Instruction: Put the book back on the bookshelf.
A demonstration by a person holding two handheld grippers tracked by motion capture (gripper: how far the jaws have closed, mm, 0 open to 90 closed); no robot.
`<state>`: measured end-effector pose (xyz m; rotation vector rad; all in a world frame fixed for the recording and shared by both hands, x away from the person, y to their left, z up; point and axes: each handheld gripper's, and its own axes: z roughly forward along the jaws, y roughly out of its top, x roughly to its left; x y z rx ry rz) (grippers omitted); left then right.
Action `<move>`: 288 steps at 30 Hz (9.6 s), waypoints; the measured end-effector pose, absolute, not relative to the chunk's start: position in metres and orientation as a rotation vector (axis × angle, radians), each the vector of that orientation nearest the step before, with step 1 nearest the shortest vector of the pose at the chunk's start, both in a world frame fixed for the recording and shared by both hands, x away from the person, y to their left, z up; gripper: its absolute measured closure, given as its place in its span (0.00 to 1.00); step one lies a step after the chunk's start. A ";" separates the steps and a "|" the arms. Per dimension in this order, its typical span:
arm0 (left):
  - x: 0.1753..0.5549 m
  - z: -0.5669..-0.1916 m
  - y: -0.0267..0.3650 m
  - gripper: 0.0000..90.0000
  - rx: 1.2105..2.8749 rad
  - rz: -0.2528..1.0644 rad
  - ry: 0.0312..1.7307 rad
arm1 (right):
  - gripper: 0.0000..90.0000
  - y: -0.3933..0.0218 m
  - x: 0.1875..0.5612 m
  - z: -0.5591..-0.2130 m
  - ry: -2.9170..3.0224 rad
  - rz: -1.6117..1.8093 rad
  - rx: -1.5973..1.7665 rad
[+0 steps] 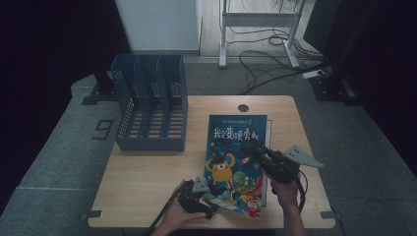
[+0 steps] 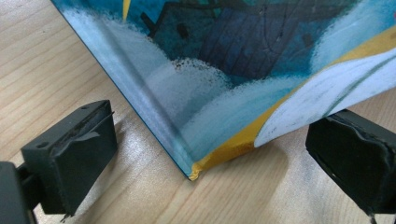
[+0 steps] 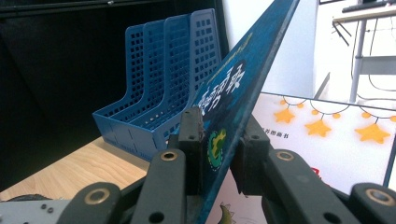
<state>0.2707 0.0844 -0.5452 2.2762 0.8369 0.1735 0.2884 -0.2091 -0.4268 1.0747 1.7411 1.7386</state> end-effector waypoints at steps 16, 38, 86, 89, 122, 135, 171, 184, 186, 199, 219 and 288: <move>0.273 -0.546 0.083 0.02 2.277 0.195 0.843 | 0.85 -0.207 0.286 -0.425 1.740 1.764 1.049; 0.283 -0.546 0.083 0.02 2.283 0.226 0.873 | 0.86 -0.199 0.278 -0.416 1.748 1.757 0.970; 0.305 -0.544 0.091 0.08 2.274 0.305 0.961 | 0.88 -0.199 0.284 -0.421 1.777 1.797 0.852; 0.305 -0.544 0.093 0.09 2.269 0.295 0.958 | 0.88 -0.199 0.282 -0.421 1.777 1.797 0.848; 0.306 -0.540 0.091 0.12 2.254 0.281 0.944 | 0.88 -0.204 0.266 -0.423 1.826 1.753 0.758; 0.320 -0.543 0.084 0.12 2.220 0.314 1.014 | 0.88 -0.210 0.270 -0.428 1.819 1.708 0.785; 0.334 -0.509 0.093 0.21 2.074 0.347 0.973 | 0.80 -0.216 0.268 -0.432 1.856 1.627 0.711; 0.340 -0.481 0.087 0.25 2.012 0.373 0.864 | 0.76 -0.228 0.273 -0.439 1.874 1.624 0.769; 0.339 -0.478 0.087 0.26 1.994 0.386 0.845 | 0.75 -0.229 0.274 -0.440 1.873 1.618 0.777; 0.333 -0.447 0.095 0.34 1.918 0.415 0.737 | 0.69 -0.233 0.280 -0.445 1.843 1.593 0.856; 0.329 -0.437 0.094 0.49 1.881 0.428 0.746 | 0.60 -0.241 0.288 -0.452 1.811 1.572 0.985; 0.295 -0.416 0.062 0.65 1.785 0.344 0.496 | 0.24 -0.234 0.286 -0.452 1.781 1.564 1.038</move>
